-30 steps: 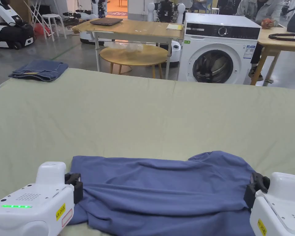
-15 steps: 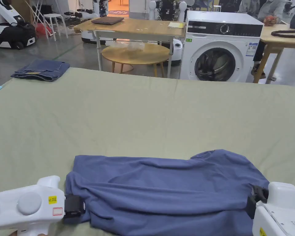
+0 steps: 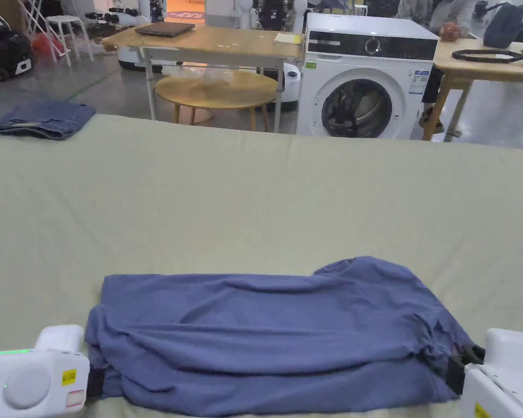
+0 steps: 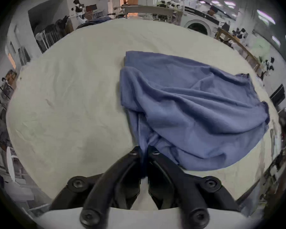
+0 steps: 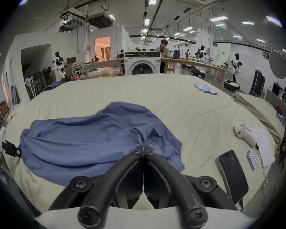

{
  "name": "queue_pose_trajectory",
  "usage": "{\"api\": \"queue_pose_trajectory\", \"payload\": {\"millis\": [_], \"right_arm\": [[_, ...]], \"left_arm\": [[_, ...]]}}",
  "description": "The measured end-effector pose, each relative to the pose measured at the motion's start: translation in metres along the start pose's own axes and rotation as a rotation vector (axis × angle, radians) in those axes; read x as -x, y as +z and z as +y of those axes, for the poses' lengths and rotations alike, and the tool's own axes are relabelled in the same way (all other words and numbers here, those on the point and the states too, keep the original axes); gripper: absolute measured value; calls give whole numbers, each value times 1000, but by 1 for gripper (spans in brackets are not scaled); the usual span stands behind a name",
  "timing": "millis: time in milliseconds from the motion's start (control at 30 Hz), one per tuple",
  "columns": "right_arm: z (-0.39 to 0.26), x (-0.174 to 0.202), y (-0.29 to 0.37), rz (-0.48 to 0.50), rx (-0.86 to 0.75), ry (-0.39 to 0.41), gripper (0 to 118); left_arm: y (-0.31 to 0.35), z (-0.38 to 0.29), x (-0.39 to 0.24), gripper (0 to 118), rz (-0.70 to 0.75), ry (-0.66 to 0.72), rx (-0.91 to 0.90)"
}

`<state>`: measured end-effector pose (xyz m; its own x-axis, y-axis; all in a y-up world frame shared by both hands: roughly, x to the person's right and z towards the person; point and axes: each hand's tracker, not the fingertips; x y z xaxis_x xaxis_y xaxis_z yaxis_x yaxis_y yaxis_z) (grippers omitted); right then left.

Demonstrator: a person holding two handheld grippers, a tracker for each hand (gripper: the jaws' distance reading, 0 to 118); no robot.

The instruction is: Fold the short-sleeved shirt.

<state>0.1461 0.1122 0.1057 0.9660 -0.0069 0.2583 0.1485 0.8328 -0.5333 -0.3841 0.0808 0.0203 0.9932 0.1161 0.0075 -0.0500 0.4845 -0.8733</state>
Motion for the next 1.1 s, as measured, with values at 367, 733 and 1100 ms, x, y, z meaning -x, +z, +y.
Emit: {"api": "queue_pose_trajectory", "payload": {"millis": [367,733,1100], "right_arm": [[9,-64,-56,82,267,32,65],[-12,-36,-88,123,372,139,3],[28,-38,-27,64,310,66,3]], "left_arm": [[39,-8,27,0,-71,-26,-85],[34,-9,22,0,-80,-26,-94],[70,11,25,0,-139,-6,-214]]}}
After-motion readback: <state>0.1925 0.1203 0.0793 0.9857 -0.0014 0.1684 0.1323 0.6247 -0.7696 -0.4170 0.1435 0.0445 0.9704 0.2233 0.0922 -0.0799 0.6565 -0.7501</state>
